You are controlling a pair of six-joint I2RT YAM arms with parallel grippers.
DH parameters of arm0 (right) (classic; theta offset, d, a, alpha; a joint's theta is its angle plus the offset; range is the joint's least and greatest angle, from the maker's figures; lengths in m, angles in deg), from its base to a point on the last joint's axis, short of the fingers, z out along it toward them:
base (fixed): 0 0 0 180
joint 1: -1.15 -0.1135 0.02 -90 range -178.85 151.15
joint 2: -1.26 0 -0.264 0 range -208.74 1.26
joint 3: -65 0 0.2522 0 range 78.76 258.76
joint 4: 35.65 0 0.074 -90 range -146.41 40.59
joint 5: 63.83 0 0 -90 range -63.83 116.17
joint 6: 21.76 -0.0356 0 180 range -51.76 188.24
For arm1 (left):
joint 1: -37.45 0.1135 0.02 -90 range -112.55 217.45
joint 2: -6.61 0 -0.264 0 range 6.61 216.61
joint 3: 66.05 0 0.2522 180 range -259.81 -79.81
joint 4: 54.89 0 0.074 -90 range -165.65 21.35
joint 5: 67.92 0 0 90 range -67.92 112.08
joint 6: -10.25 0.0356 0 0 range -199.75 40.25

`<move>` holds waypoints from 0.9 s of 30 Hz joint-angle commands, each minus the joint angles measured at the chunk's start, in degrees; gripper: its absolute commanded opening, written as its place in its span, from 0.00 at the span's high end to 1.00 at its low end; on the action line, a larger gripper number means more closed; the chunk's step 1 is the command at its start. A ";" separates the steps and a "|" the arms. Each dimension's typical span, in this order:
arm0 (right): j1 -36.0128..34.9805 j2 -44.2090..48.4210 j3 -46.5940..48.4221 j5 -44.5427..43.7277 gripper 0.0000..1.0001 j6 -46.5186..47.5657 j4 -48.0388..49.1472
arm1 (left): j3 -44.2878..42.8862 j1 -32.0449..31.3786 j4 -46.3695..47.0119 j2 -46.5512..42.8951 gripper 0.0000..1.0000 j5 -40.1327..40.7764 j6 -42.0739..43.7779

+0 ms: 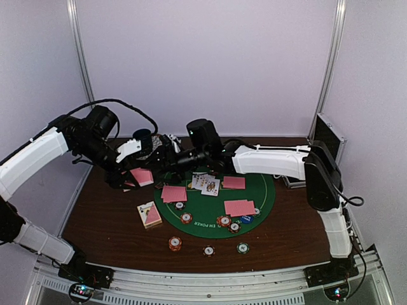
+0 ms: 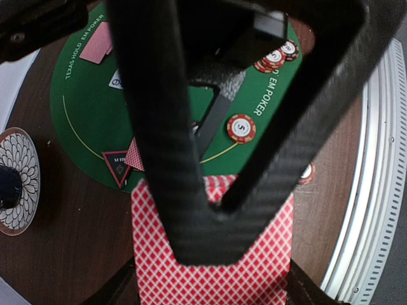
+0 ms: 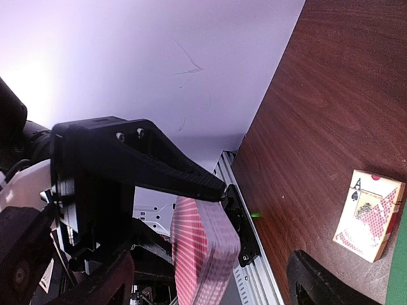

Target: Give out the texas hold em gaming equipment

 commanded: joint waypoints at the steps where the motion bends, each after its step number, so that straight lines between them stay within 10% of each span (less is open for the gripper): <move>1: -1.09 -2.74 5.30 2.68 0.13 -0.27 -1.71 | -2.43 -0.55 1.32 0.40 1.00 -1.28 -0.60; 27: 2.38 -2.85 0.67 1.34 0.37 0.46 -7.48 | -1.71 -0.81 1.43 -1.01 1.00 -1.42 -0.34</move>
